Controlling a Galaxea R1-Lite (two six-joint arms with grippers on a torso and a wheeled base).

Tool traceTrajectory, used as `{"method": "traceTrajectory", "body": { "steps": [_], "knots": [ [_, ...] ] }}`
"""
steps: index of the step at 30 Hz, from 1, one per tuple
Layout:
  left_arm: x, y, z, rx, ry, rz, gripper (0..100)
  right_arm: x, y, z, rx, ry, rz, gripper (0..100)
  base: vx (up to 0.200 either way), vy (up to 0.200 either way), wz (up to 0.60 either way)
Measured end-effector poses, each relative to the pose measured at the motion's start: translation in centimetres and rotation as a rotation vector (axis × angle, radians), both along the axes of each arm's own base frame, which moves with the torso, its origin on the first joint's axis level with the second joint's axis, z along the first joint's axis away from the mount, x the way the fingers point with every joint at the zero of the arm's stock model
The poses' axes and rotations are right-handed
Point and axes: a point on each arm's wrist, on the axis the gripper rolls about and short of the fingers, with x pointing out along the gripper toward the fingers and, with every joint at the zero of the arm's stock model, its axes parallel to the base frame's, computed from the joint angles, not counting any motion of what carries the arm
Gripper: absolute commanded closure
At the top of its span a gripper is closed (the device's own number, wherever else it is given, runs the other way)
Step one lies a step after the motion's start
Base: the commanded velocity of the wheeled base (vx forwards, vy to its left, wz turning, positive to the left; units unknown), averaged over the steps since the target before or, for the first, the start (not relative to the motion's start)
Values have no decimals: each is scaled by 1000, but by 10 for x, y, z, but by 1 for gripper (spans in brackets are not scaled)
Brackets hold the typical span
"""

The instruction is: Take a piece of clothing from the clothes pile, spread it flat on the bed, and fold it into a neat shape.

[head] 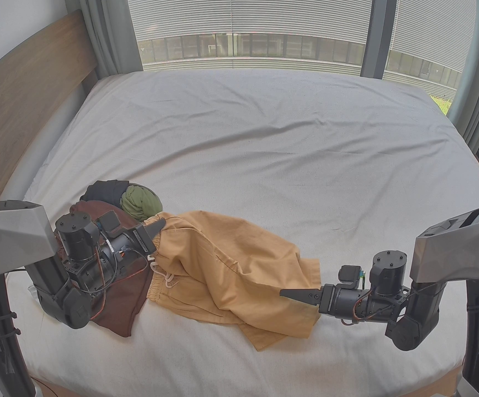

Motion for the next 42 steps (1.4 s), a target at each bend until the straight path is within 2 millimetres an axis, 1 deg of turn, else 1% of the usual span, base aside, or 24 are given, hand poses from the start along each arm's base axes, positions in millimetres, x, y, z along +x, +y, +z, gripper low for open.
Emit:
{"method": "traceTrajectory", "body": {
  "steps": [10, 16, 19, 23, 30, 36, 42],
  "knots": [
    [0, -1, 1, -1, -3, -2, 100, 7, -7, 0, 2, -9, -29, 100, 0, 0, 0],
    [0, -1, 4, -9, -11, -3, 100, 7, -15, 8, 18, -8, -59, 100, 0, 0, 0],
    [-1, -1, 8, -16, -18, -5, 100, 5, -18, 16, 32, -11, -69, 100, 0, 0, 0],
    [-2, -1, 13, -23, -33, -7, 100, 3, -25, 32, 51, -43, -87, 100, 0, 0, 0],
    [-7, -2, 31, -42, -80, -16, 100, -1, -45, 65, 94, -117, -101, 100, 0, 0, 0],
    [-9, -2, 40, -47, -109, -20, 100, -4, -56, 78, 104, -159, -126, 100, 0, 0, 0],
    [-13, -5, 44, -51, -116, -31, 100, -5, -63, 91, 116, -199, -148, 100, 0, 0, 0]
  ]
}}
